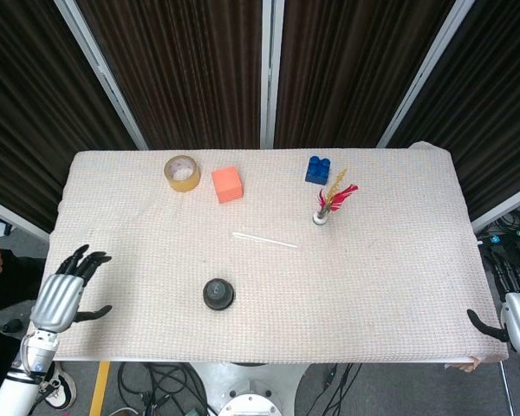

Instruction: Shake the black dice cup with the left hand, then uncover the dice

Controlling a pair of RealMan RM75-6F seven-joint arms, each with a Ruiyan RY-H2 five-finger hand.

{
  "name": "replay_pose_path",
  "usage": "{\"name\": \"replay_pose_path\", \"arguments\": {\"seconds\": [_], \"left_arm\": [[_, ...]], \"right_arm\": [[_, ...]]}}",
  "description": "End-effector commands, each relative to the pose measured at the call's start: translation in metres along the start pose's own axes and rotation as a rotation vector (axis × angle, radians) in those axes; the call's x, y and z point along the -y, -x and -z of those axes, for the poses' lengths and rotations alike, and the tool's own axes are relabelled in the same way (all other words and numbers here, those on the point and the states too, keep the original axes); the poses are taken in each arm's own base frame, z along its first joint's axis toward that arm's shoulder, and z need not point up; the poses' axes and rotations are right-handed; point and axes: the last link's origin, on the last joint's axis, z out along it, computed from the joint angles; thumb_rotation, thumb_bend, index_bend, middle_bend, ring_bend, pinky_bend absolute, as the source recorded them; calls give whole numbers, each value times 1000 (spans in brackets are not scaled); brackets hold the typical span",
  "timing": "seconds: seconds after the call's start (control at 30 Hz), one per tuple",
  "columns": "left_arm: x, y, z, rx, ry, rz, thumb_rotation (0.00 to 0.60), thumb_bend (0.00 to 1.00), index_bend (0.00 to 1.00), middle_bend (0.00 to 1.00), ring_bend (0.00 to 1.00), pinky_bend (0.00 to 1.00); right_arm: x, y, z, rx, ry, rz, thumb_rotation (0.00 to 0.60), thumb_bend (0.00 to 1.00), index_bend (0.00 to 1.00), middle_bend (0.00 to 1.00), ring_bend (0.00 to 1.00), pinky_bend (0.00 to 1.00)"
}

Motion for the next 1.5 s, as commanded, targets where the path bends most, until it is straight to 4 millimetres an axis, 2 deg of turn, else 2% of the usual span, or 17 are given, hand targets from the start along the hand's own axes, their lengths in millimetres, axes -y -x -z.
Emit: {"name": "replay_pose_path", "arguments": {"seconds": [0.03, 0.37, 0.73, 0.9, 1.1, 1.3, 1.5], "left_arm": [[-9, 9, -2, 40, 32, 25, 600, 17, 202, 163, 32, 170], [-50, 39, -27, 136, 169, 53, 600, 18, 197, 163, 32, 160], [-87, 69, -57, 232, 224, 59, 600, 18, 186, 163, 32, 172], [-93, 88, -74, 277, 213, 97, 600, 18, 186, 163, 32, 179], [-95, 103, -85, 323, 202, 126, 600, 18, 186, 163, 33, 190], [-96, 111, -90, 341, 194, 138, 600, 18, 186, 163, 33, 189], [-109, 113, -90, 359, 221, 147, 600, 18, 185, 163, 33, 188]], "right_arm": [[-1, -2, 0, -4, -3, 4, 600, 164, 0, 9, 0, 0], [0, 4, -4, 19, 4, 7, 600, 165, 0, 9, 0, 0], [-4, -1, -6, -2, 24, 2, 600, 165, 0, 8, 0, 0], [-1, -4, -6, -13, 11, 1, 600, 165, 0, 9, 0, 0], [-2, -2, -7, -3, 20, 4, 600, 166, 0, 9, 0, 0], [-2, -1, -8, 2, 23, 5, 600, 166, 0, 9, 0, 0], [-3, 1, -7, 12, 25, 11, 600, 166, 0, 9, 0, 0]]}}
